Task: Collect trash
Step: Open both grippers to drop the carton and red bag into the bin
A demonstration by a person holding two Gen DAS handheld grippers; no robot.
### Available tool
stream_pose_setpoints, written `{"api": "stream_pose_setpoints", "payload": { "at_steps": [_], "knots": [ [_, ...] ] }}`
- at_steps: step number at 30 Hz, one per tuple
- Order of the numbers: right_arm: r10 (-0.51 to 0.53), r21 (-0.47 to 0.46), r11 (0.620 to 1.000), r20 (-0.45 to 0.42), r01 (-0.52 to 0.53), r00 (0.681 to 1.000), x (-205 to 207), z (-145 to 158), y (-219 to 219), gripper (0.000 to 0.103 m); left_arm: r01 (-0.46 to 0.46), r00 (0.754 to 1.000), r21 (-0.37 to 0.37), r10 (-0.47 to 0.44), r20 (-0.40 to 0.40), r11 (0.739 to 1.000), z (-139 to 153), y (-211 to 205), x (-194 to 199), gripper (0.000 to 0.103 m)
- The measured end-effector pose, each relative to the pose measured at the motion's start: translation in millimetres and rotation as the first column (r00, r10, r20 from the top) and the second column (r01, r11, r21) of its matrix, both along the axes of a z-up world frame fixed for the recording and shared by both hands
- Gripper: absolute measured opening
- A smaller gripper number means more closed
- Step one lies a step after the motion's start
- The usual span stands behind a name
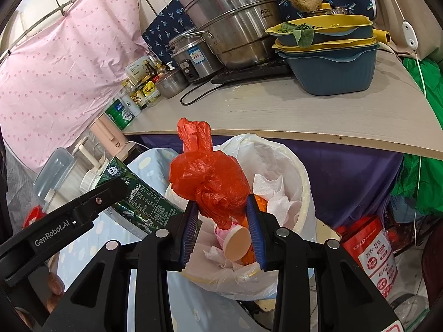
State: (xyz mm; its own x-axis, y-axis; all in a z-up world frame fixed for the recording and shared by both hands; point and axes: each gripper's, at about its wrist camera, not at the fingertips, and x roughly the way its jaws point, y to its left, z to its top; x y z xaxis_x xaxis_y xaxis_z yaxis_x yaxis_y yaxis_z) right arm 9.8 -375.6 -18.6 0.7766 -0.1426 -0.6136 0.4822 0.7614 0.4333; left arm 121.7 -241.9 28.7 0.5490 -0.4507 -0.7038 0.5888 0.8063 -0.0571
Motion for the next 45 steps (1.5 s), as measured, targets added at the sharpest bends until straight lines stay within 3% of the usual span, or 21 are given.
{"api": "stream_pose_setpoints", "payload": {
  "at_steps": [6, 9, 21, 37, 40, 45],
  "knots": [
    [-0.014, 0.001, 1.0, -0.01, 0.014, 1.0, 4, -4, -3, 0.038, 0.002, 1.0, -0.009, -0.001, 0.009, 1.0, -1, -4, 2, 0.054],
    [-0.023, 0.006, 1.0, -0.011, 0.023, 1.0, 4, -5, -5, 0.04, -0.019, 1.0, -0.008, 0.019, 0.017, 1.0, -1, -4, 6, 0.071],
    [-0.023, -0.012, 1.0, -0.007, 0.023, 1.0, 3, 1, 0, 0.04, -0.046, 0.999, -0.009, 0.046, 0.001, 0.999, -6, 6, 11, 0.072],
    [-0.004, -0.088, 0.996, -0.035, 0.001, 0.999, -15, 22, 32, 0.061, -0.093, 0.996, 0.015, 0.093, 0.013, 0.996, 0, 40, -7, 0.079],
    [0.003, -0.096, 0.995, -0.042, -0.007, 0.999, -20, 26, 39, 0.068, -0.109, 0.994, 0.023, 0.108, 0.009, 0.994, -3, 51, -12, 0.087],
    [0.017, -0.111, 0.994, -0.063, -0.024, 0.998, -27, 30, 53, 0.075, -0.13, 0.991, 0.04, 0.13, 0.012, 0.991, -4, 66, -21, 0.089]
  ]
}}
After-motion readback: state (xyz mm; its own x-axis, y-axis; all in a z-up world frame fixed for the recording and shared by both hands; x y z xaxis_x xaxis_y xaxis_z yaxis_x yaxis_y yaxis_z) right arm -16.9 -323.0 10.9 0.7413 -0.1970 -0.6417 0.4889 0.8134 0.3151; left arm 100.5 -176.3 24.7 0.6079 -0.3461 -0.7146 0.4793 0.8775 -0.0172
